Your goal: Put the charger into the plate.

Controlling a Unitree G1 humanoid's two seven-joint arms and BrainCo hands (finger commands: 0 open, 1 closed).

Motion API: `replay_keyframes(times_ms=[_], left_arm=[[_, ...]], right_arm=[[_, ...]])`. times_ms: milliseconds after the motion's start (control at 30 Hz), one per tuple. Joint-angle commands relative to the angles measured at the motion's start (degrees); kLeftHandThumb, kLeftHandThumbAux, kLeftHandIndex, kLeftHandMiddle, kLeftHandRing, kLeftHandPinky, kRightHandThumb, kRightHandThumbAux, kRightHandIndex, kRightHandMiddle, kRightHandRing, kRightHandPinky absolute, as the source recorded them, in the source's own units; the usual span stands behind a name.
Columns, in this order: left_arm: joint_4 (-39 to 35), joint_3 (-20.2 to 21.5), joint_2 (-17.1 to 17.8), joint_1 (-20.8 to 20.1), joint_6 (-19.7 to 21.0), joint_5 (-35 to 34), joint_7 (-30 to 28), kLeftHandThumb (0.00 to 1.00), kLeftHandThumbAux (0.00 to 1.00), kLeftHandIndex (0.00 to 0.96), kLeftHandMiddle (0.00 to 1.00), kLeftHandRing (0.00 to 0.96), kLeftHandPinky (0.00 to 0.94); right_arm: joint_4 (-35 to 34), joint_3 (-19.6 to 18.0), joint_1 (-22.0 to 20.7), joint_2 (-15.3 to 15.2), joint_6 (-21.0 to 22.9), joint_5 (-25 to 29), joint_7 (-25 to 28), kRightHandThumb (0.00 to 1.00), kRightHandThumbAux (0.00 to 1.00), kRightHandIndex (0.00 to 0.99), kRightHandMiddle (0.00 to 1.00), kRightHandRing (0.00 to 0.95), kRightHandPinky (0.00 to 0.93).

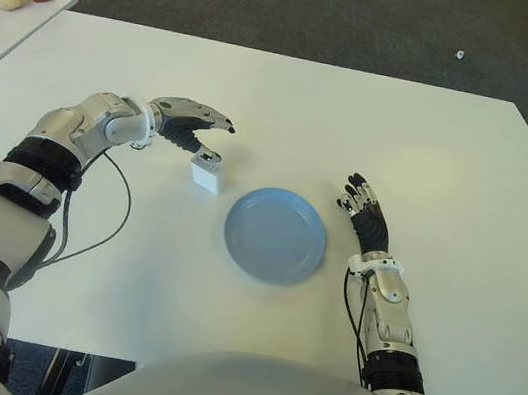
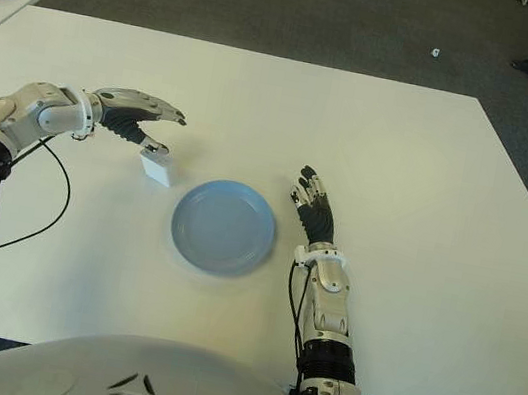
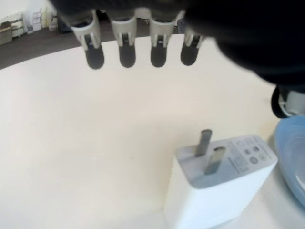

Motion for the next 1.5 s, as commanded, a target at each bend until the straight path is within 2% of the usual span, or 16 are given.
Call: replay_keyframes(times_ms=[33, 367, 667, 1167, 1500], left_arm=[[0.77, -0.34, 0.24, 1.26, -0.59, 0.48, 1.27, 0.402, 0.240, 0.038, 0.051, 0.047, 0.094], [1.57, -0.56, 0.14, 1.29, -1.35, 0.54, 1.85, 0.419, 0.256, 0.032, 0.046, 0.043, 0.084], [1.28, -0.77, 0.34, 1.48, -1.31, 1.20, 2.53, 0.385, 0.243, 0.022, 0.040, 0.039, 0.083], [2.20, -0.84, 0.67, 2.61, -4.21, 1.30, 5.49, 0.296, 0.242, 0.000, 0.023, 0.023, 0.068], [4.77, -1.50, 0.08, 2.78, -4.33, 2.17, 8.08, 0.289, 0.262, 0.000, 0.027, 0.023, 0.063]], right_arm=[[1.68, 0.19, 0.32, -0.10, 1.48, -0.02, 0.34, 0.000, 0.584, 0.000, 0.000, 0.000, 0.000], [1.84, 0.17, 0.19, -0.09, 1.63, -0.04, 0.41, 0.000, 0.582, 0.000, 0.000, 0.000, 0.000], [2.07, 0.14, 0.09, -0.14, 1.56, -0.14, 0.30, 0.000, 0.583, 0.000, 0.000, 0.000, 0.000], [2.41, 0.11, -0.21, -0.13, 1.39, -0.10, 0.31, 0.000, 0.582, 0.000, 0.000, 0.000, 0.000], [2.20, 0.08, -0.28, -0.11, 1.59, -0.01, 0.31, 0.000, 0.584, 0.000, 0.000, 0.000, 0.000]])
